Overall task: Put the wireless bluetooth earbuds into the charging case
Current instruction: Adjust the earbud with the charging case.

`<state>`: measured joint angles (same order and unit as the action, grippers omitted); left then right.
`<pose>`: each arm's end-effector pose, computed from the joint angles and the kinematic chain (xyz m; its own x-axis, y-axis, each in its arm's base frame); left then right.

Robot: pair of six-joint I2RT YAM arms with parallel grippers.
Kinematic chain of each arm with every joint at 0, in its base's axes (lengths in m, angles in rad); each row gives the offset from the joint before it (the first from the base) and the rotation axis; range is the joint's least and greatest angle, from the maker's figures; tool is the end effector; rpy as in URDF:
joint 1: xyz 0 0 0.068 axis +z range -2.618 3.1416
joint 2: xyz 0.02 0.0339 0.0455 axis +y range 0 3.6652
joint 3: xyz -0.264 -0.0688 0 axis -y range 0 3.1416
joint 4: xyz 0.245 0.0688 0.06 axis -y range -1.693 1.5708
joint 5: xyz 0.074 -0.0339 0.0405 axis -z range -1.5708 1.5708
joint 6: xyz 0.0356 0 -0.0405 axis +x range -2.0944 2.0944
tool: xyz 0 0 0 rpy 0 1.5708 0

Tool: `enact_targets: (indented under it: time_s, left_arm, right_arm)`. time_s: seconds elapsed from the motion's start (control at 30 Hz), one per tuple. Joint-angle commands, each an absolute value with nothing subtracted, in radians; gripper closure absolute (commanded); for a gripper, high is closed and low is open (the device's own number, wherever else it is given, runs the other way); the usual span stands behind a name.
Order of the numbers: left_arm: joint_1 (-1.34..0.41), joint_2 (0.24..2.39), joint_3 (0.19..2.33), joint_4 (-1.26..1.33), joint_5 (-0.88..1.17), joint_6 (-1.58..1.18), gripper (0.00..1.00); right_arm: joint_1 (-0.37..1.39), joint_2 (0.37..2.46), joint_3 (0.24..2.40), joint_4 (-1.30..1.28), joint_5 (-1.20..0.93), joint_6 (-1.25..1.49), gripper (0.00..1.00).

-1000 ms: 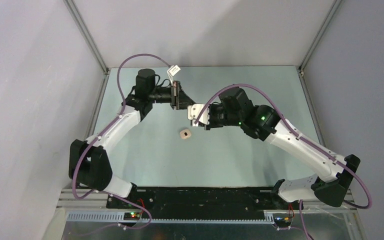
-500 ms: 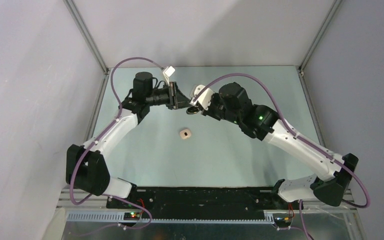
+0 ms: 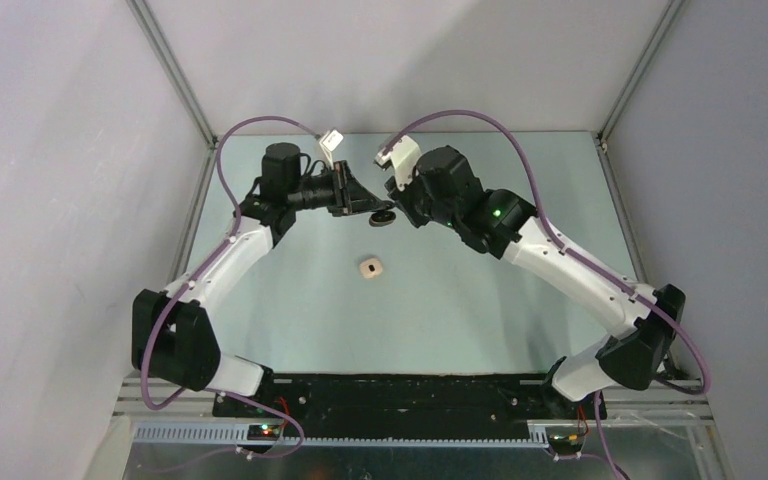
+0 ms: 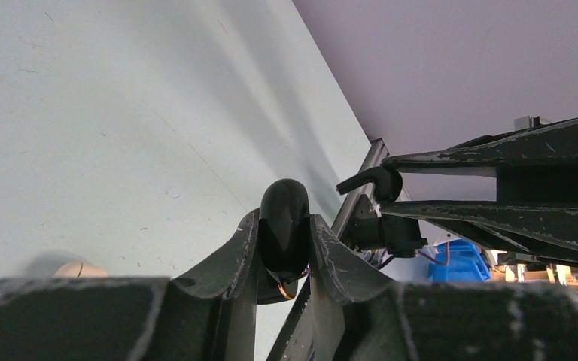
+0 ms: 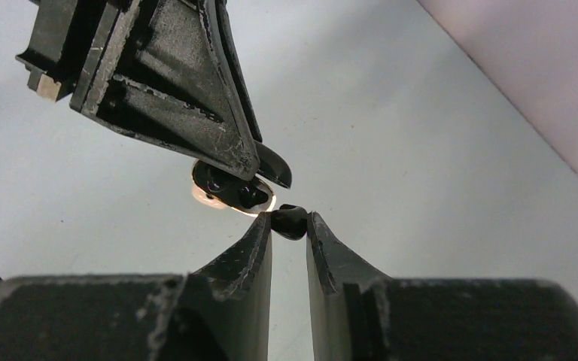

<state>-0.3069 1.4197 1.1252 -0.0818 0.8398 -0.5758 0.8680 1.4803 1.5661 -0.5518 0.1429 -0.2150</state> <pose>0.3000 -0.1229 0.3249 -0.7631 -0.1395 -0.6311 0.5321 0.4188 -0.7359 0.2189 0.2506 0.4081 -0.1401 -0.4922 -0.8592 -0.7195 0.6467 -0.2531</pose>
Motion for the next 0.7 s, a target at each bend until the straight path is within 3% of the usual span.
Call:
enact_targets:
  time_s: [0.0,0.67]
  left_arm:
    - [-0.300,1.401,1.148,-0.061,0.843,-0.589,1.00]
    - [-0.272,1.395,1.152,-0.020,0.876,-0.665,1.00]
  right_arm:
    - [0.868,1.508,1.636,-0.557,0.148,-0.128,1.00]
    - [0.906,1.582,1.688,-0.577,0.200,-0.107,1.00]
